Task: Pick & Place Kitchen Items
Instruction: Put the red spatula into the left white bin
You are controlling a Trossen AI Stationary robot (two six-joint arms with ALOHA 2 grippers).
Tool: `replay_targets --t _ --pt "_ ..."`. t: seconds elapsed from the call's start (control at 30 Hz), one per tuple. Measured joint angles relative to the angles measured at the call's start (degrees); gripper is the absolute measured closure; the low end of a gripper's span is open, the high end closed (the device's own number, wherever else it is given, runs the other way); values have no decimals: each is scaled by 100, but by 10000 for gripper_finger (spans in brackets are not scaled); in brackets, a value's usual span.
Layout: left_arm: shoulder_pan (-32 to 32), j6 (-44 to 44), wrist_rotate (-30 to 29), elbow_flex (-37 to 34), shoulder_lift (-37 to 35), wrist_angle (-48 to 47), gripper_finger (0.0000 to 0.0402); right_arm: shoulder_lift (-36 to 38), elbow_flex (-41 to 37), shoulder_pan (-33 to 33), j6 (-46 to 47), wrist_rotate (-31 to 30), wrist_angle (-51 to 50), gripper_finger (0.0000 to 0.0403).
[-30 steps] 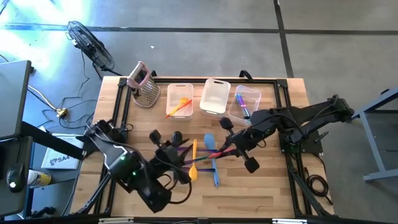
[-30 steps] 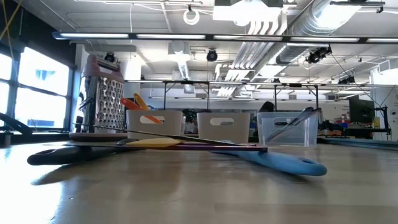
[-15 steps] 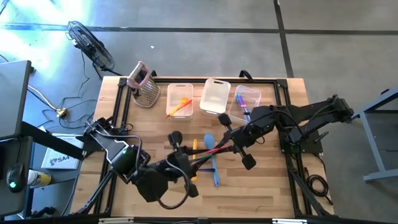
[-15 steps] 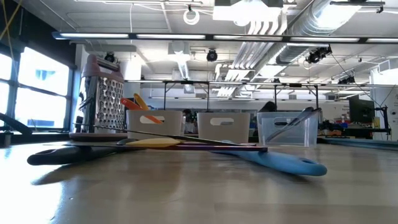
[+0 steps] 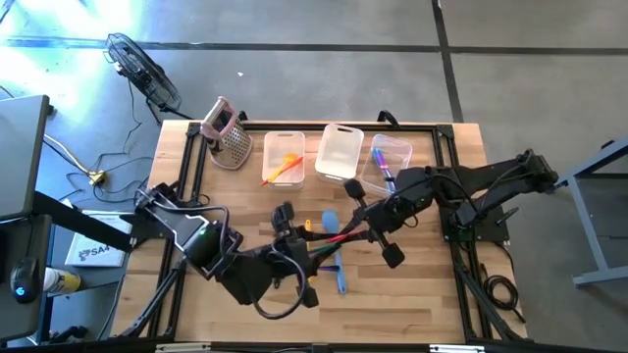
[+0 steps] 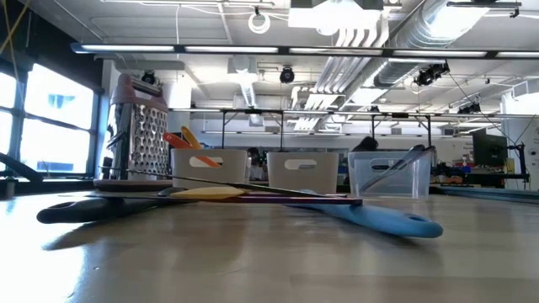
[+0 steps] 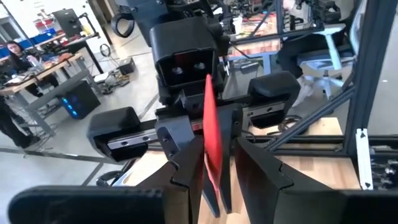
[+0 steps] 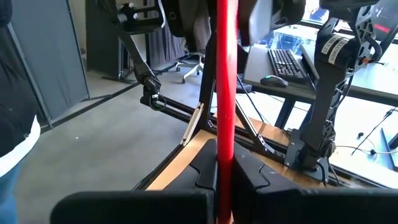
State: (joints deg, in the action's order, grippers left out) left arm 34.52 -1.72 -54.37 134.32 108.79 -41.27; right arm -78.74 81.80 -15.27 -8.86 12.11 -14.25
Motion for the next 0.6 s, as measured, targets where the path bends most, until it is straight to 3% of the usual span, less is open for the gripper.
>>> replay_targets --t 0.6 --pt "-7 0 -2 0 0 87 316 0 0 -9 26 54 -227 398"
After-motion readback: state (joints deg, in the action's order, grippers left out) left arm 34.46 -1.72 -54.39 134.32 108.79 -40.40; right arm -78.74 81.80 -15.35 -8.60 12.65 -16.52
